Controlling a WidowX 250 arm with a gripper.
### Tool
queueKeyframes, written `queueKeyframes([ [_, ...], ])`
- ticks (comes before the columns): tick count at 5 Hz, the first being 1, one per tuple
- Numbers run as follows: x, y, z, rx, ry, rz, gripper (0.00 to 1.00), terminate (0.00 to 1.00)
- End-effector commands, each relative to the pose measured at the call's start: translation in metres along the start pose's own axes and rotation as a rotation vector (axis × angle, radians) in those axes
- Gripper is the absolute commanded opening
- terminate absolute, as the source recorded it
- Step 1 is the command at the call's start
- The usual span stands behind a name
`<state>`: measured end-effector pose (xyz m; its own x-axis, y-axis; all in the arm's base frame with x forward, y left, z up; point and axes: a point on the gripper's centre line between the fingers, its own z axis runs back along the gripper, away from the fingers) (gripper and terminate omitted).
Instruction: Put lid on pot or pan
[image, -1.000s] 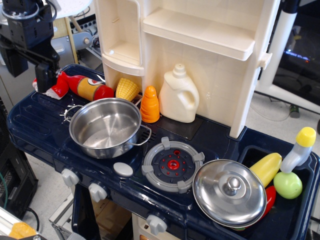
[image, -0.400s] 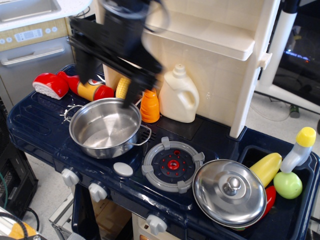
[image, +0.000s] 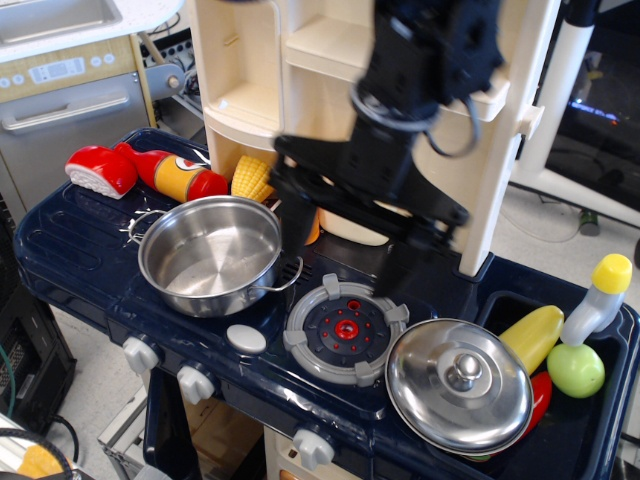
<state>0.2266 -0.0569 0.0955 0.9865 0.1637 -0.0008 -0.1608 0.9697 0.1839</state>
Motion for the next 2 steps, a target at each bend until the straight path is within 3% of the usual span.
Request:
queueKeyframes([
  [1,0.002,-0.028,0.002,-0.044,-0.029,-0.03,1.0,0.0],
  [2,0.01,-0.047,-0.005,-0.066,-0.069,-0.025,1.0,0.0],
])
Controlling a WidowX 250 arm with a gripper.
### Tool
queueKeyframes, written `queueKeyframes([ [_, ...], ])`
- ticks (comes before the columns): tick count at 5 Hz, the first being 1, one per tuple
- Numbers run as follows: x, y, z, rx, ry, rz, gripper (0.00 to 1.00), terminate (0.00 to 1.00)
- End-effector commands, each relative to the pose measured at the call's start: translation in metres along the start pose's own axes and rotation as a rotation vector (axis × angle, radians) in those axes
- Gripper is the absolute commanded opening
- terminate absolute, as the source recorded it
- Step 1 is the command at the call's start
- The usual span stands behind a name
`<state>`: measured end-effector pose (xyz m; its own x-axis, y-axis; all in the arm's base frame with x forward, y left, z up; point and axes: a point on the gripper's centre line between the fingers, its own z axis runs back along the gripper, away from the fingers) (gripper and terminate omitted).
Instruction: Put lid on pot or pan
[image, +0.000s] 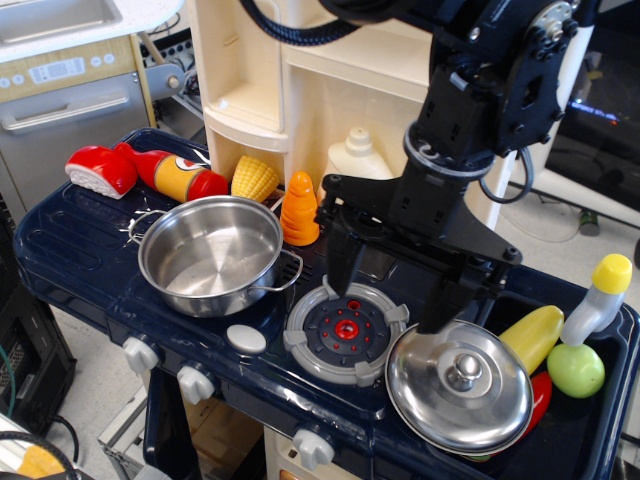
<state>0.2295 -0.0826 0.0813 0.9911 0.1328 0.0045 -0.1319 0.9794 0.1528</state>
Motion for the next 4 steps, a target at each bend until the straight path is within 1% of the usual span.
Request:
queueKeyframes([
  [1,0.014,-0.033,-0.003,-0.062,-0.082,0.058,1.0,0.0],
  [2,0.018,-0.044,-0.009,-0.105,-0.083,0.073,1.0,0.0],
  [3,0.018,-0.049,-0.016,-0.114,-0.098,0.064,1.0,0.0],
  [4,0.019,-0.046,-0.025,-0.155,-0.125,0.065,1.0,0.0],
])
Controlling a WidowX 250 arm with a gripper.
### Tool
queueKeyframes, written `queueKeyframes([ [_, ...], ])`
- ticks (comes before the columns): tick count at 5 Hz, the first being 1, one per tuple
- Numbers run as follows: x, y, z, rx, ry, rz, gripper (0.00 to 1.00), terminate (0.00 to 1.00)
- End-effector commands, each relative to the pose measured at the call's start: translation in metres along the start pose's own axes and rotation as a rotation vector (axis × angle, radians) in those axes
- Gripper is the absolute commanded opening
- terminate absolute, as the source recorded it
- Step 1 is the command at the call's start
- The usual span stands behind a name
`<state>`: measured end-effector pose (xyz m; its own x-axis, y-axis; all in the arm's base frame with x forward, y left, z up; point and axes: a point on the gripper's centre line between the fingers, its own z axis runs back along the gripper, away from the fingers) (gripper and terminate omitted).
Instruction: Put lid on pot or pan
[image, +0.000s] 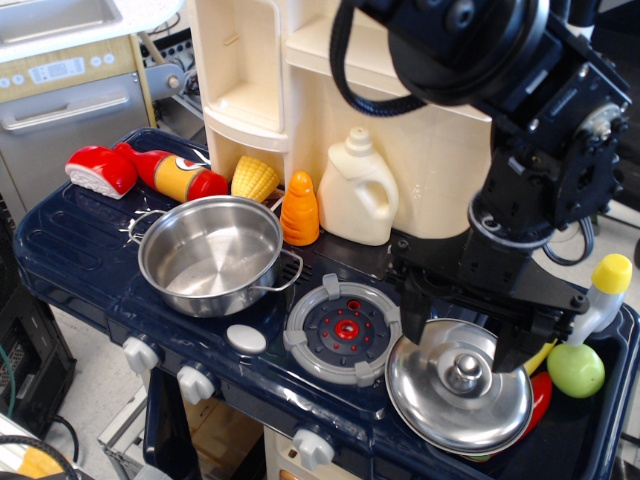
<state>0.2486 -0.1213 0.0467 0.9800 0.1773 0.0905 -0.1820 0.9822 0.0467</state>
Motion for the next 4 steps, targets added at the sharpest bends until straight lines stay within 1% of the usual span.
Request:
queueKeyframes([
  [1,0.0009,-0.0043,-0.0027,-0.085,-0.044,0.019,1.0,0.0],
  [2,0.0,-0.0056,-0.0092,-0.121,-0.033,0.045,0.0,0.0],
  [3,0.0045,-0.0051,-0.006,-0.104,-0.028,0.037,0.0,0.0],
  [4,0.0024,-0.0057,-0.0052,-0.096,-0.027,0.031,0.0,0.0],
])
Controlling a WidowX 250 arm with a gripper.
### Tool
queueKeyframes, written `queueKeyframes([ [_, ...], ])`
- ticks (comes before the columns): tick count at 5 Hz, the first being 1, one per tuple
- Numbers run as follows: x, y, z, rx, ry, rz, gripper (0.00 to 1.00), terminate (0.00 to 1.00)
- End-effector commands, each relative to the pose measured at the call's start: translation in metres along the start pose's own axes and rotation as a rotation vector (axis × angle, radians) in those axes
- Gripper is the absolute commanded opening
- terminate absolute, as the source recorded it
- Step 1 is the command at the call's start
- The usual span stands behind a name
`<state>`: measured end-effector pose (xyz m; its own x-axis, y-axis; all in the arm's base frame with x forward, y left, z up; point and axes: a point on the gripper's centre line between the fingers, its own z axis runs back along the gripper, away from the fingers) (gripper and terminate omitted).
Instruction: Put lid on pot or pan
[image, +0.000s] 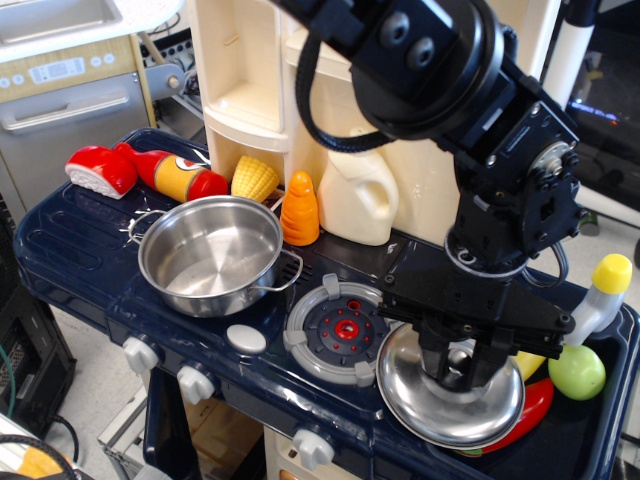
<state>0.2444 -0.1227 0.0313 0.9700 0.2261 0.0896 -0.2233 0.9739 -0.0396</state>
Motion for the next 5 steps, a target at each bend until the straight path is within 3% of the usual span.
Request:
queueKeyframes([
  [1,0.01,-0.004,0.018,0.015,-0.017,-0.044,0.0,0.0],
  [2,0.013,0.0,0.054,0.113,0.002,-0.061,0.0,0.0],
  [3,0.026,0.039,0.088,0.179,0.061,-0.096,0.0,0.0],
  [4,0.038,0.084,0.105,0.243,0.064,-0.127,0.0,0.0],
  [5,0.048,0.133,0.102,0.237,0.063,-0.157,0.0,0.0],
])
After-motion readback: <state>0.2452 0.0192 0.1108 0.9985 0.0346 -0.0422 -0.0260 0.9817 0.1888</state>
